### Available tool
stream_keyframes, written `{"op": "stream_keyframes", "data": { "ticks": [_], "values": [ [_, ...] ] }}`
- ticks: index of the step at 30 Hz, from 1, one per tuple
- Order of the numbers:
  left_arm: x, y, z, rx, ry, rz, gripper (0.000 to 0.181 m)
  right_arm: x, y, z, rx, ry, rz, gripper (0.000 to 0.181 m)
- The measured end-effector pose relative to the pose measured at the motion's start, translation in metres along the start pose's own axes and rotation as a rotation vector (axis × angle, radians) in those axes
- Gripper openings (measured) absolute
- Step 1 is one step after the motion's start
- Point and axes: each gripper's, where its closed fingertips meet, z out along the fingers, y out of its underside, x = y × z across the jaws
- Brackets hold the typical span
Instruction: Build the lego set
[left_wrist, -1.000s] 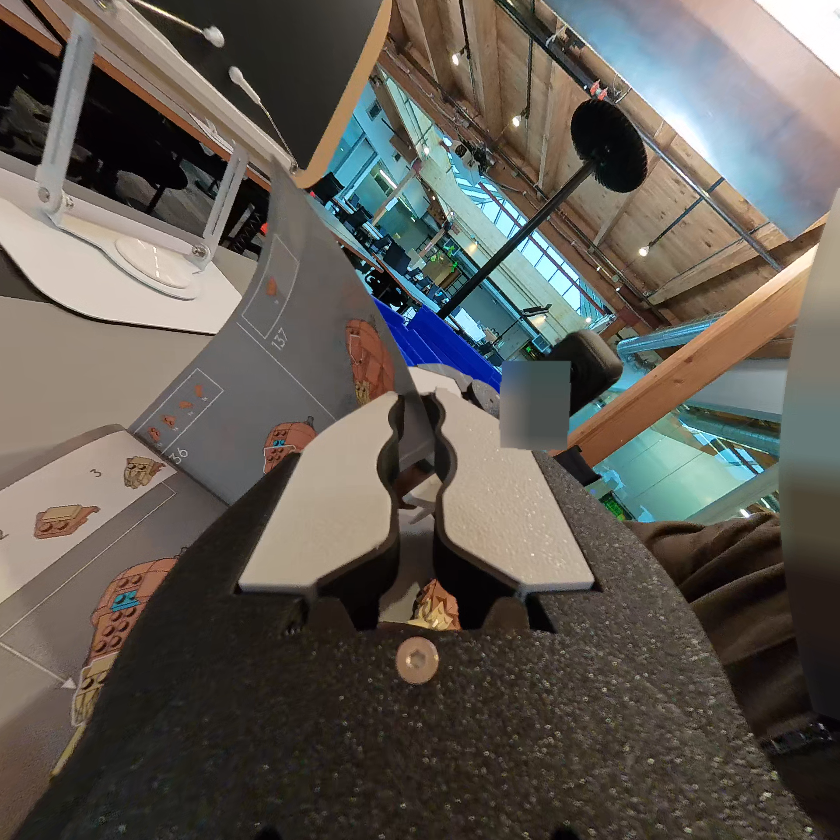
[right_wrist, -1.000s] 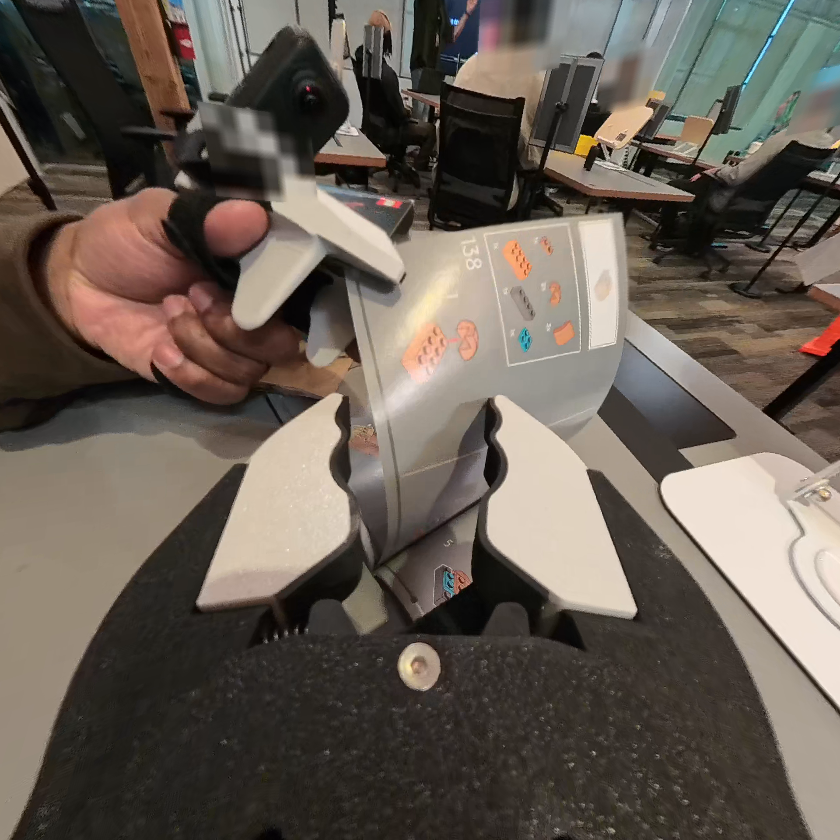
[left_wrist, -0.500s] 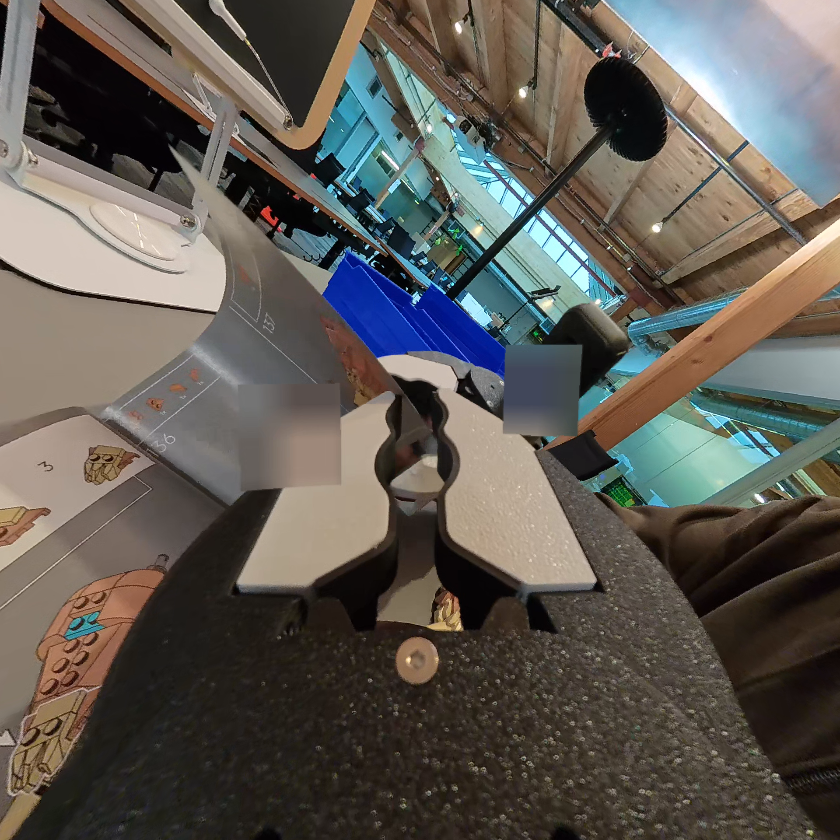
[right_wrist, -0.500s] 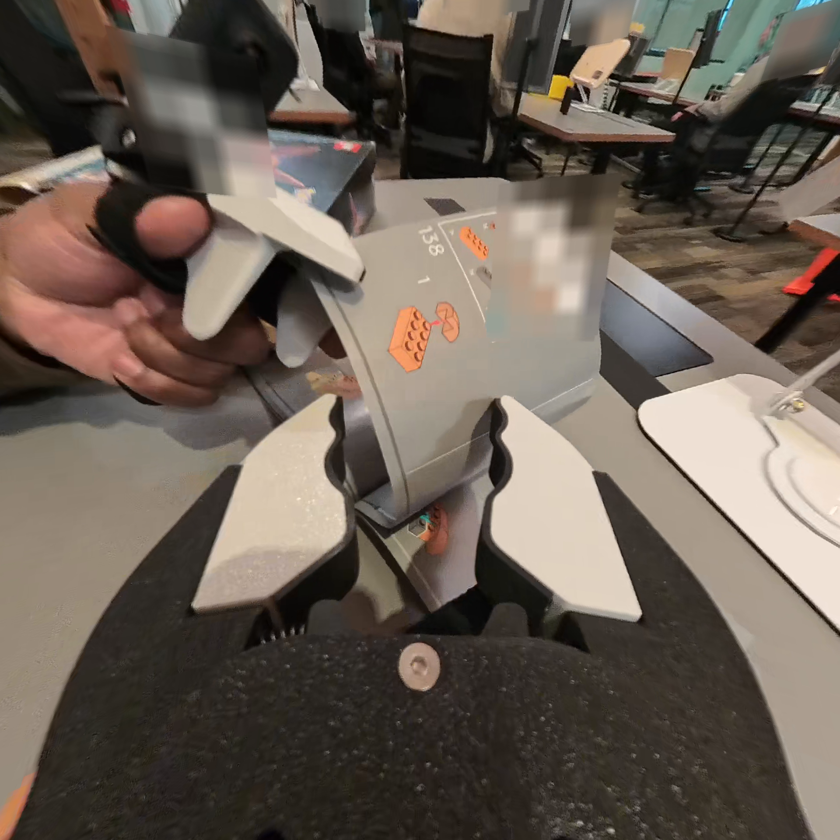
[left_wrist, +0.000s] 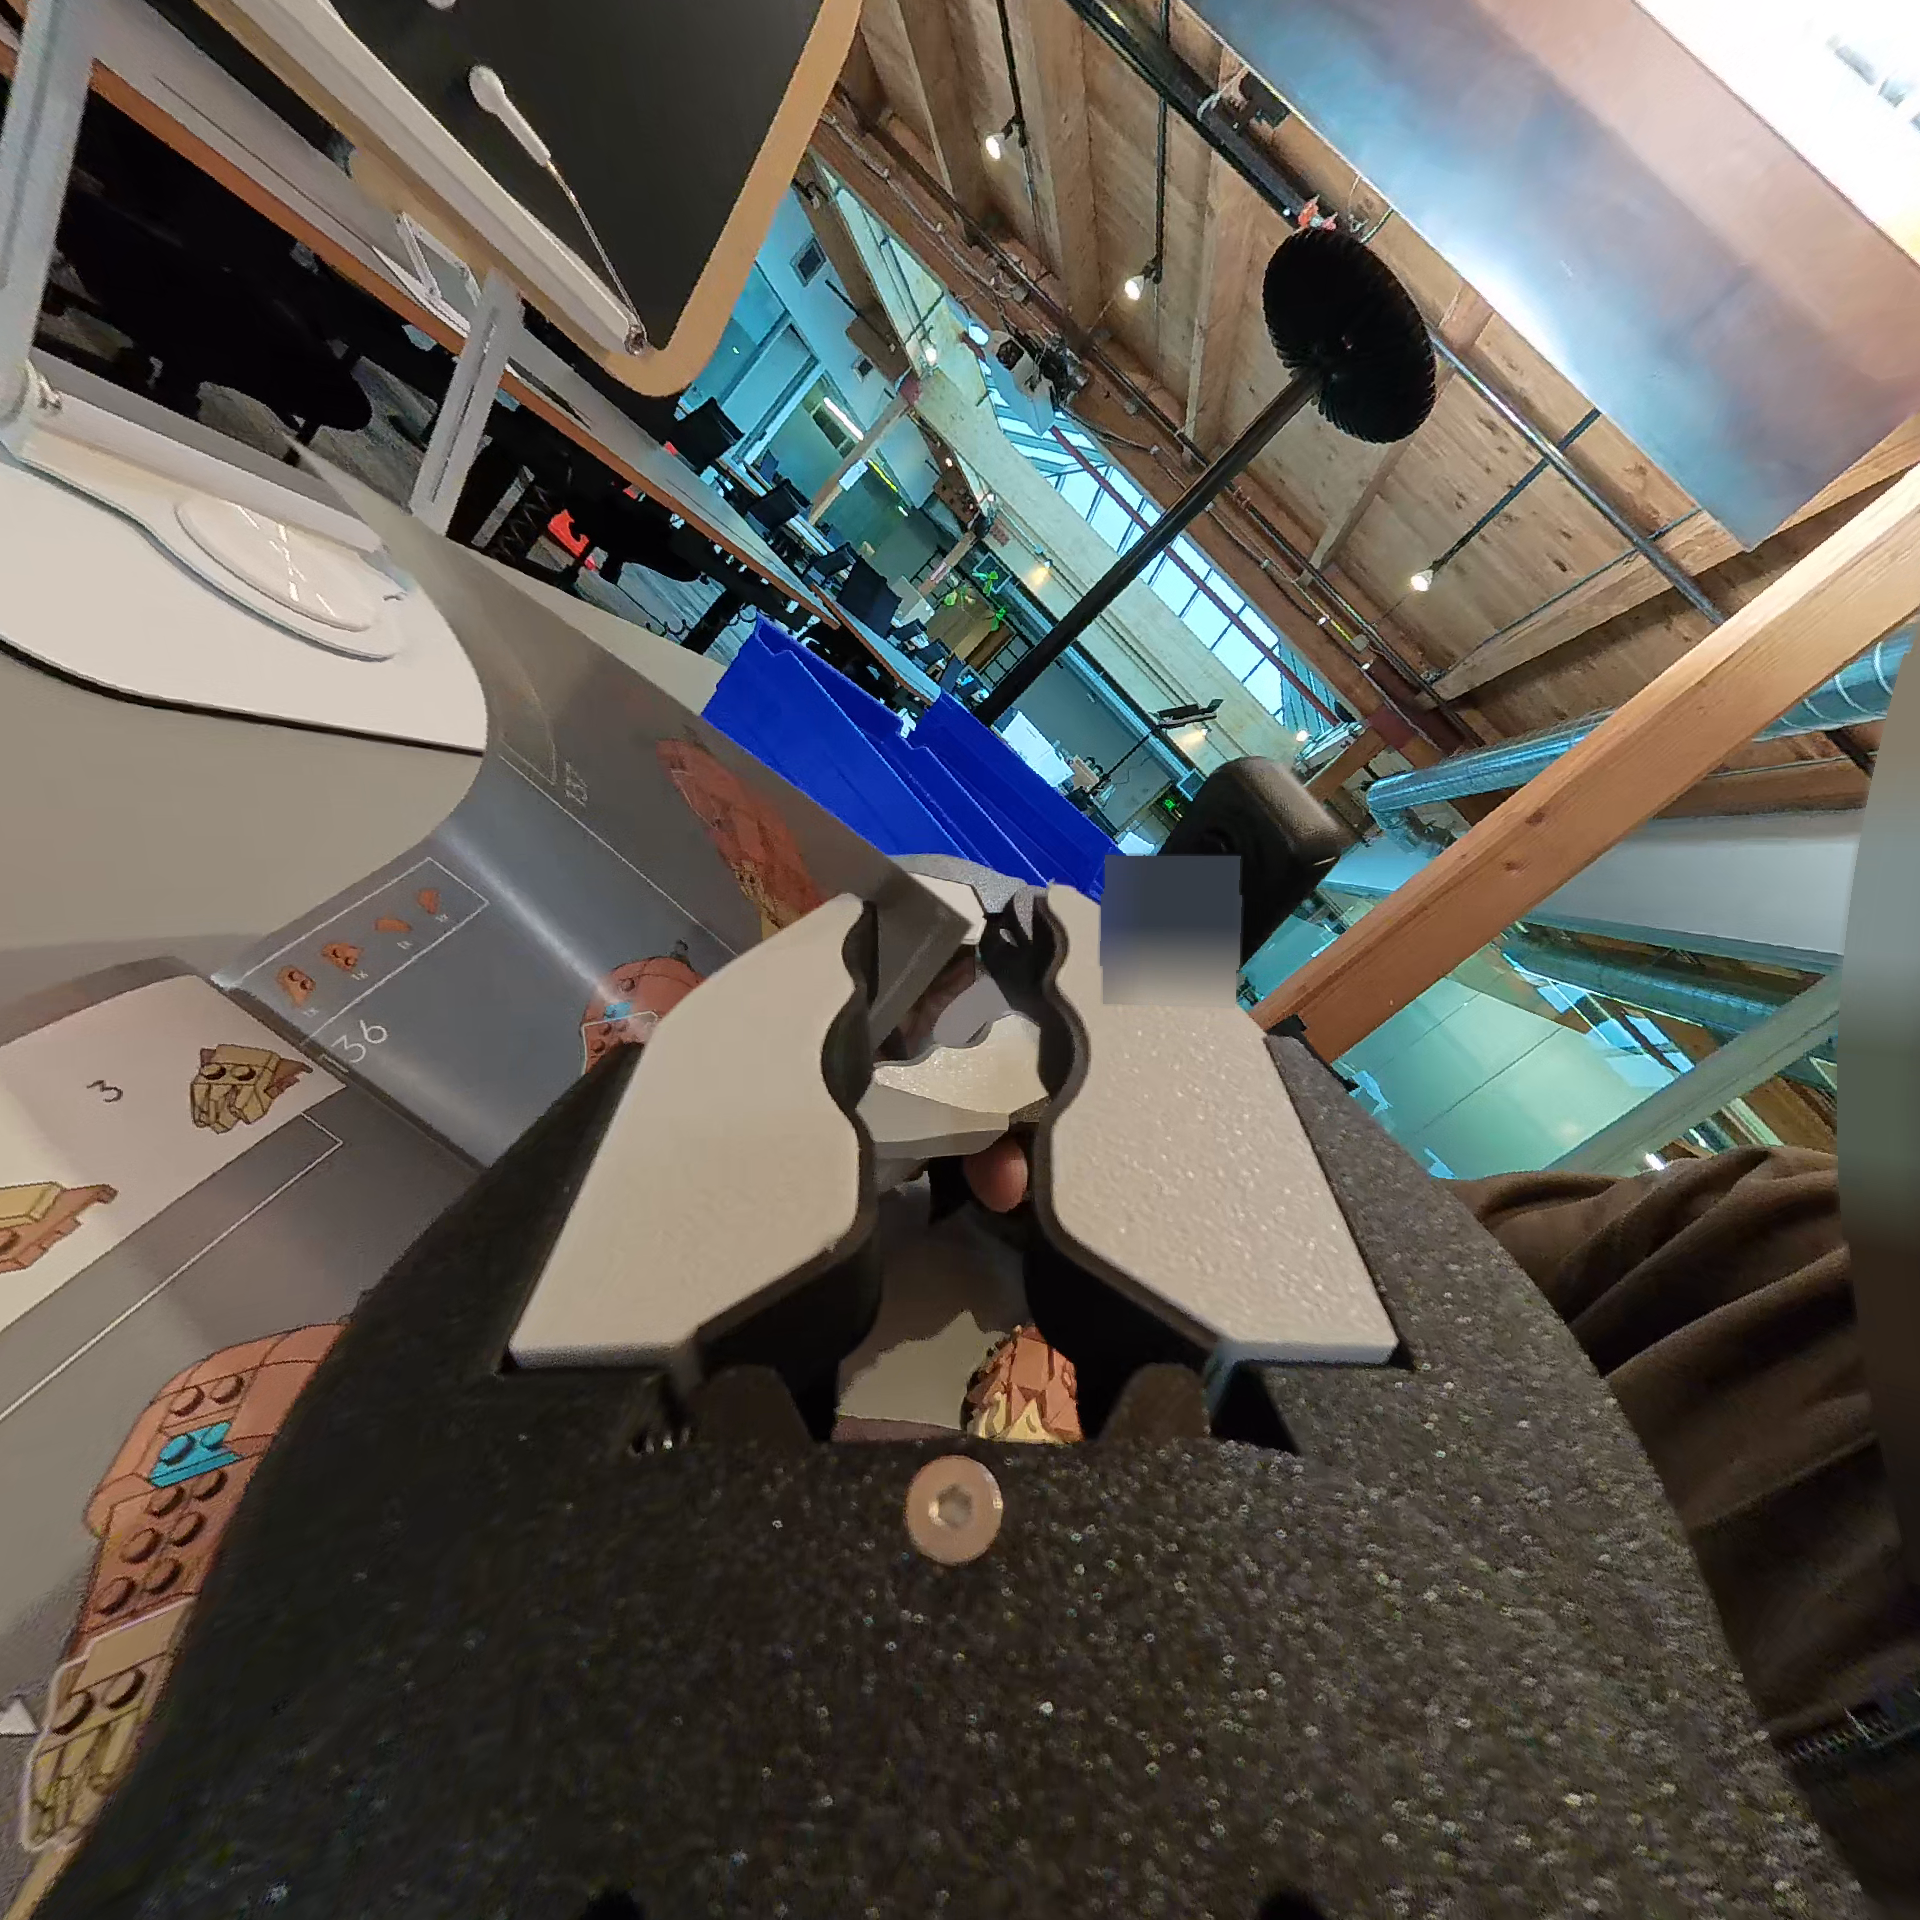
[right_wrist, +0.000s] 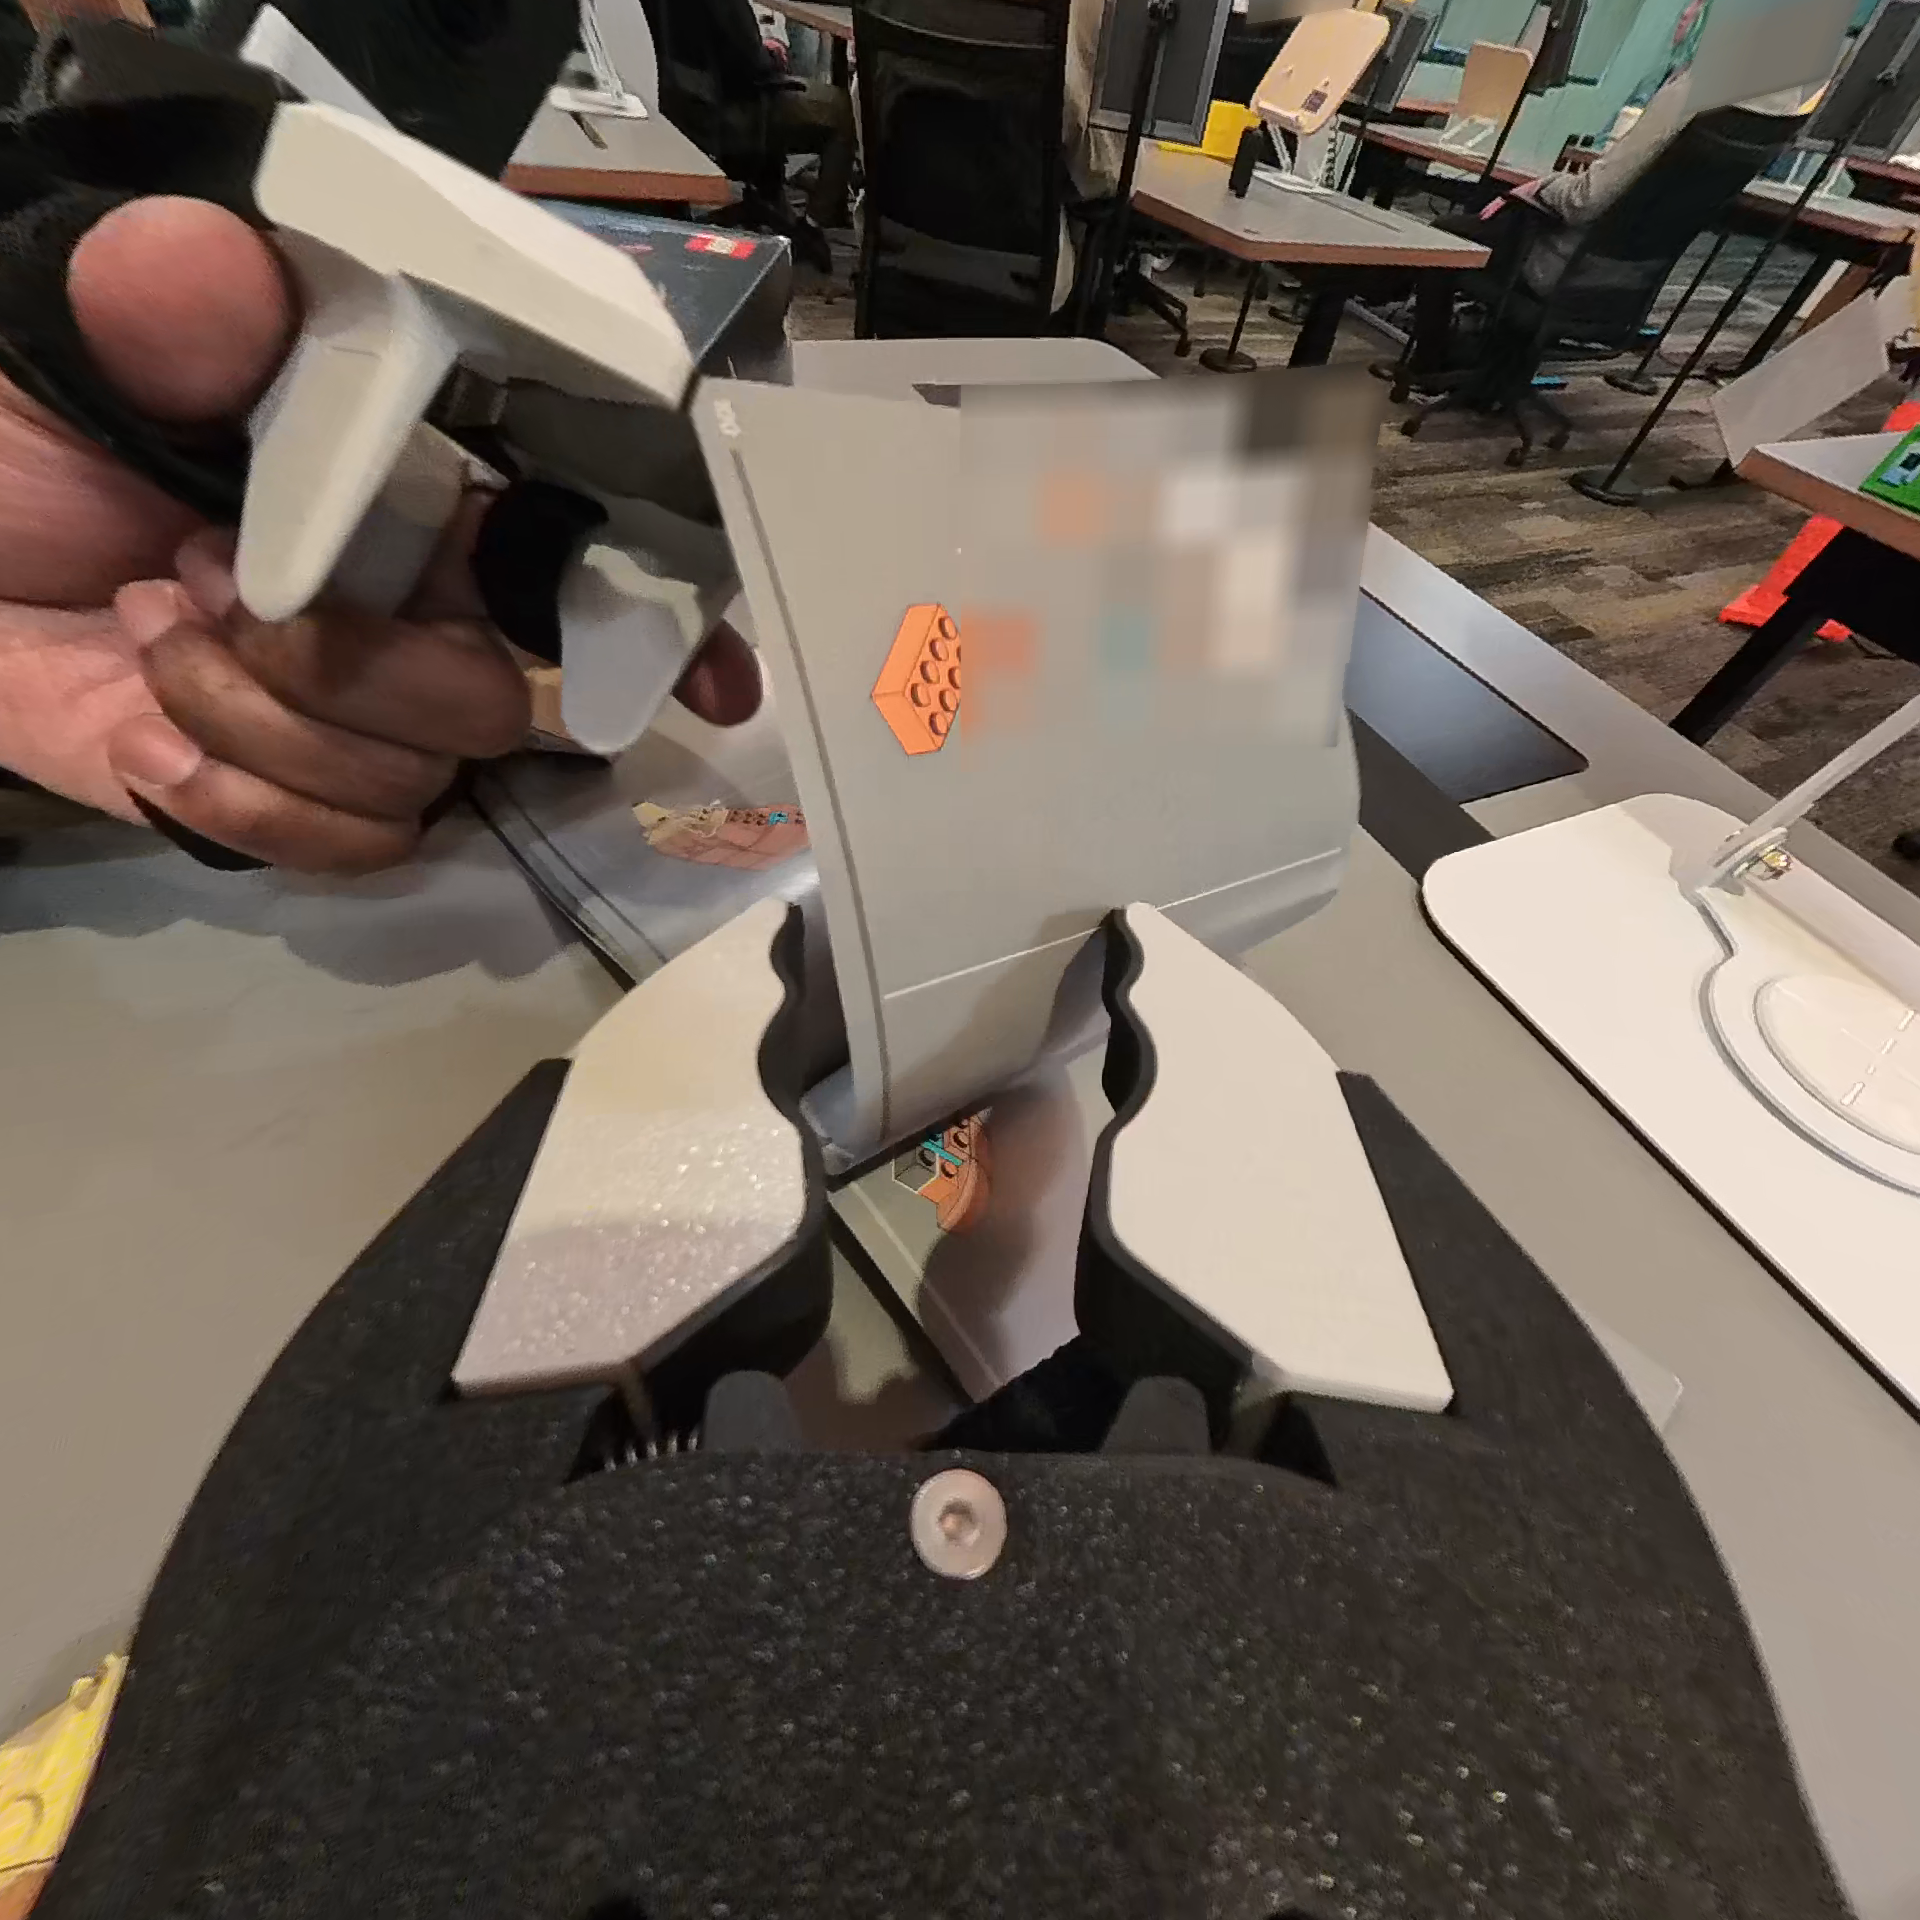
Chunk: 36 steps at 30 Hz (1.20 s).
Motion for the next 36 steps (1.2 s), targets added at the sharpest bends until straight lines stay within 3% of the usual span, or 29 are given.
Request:
{"op": "stream_keyframes", "data": {
  "ticks": [10, 26, 30, 36],
  "values": [
    [-0.003, -0.016, -0.011, 0.072, -0.014, 0.024, 0.020, 0.000, 0.001, 0.001, 0.008, 0.004, -0.002, 0.054],
    [-0.007, -0.014, -0.010, 0.061, -0.023, -0.060, 0.013, 0.012, 0.008, -0.001, -0.028, 0.076, -0.001, 0.052],
    [-0.007, -0.011, -0.009, 0.044, -0.034, -0.042, 0.013, 0.019, 0.017, -0.010, -0.048, 0.090, 0.099, 0.053],
    [-0.010, -0.015, -0.014, 0.052, -0.058, -0.017, 0.013, 0.021, 0.025, -0.028, 0.005, -0.020, 0.403, 0.054]
  ]
}}
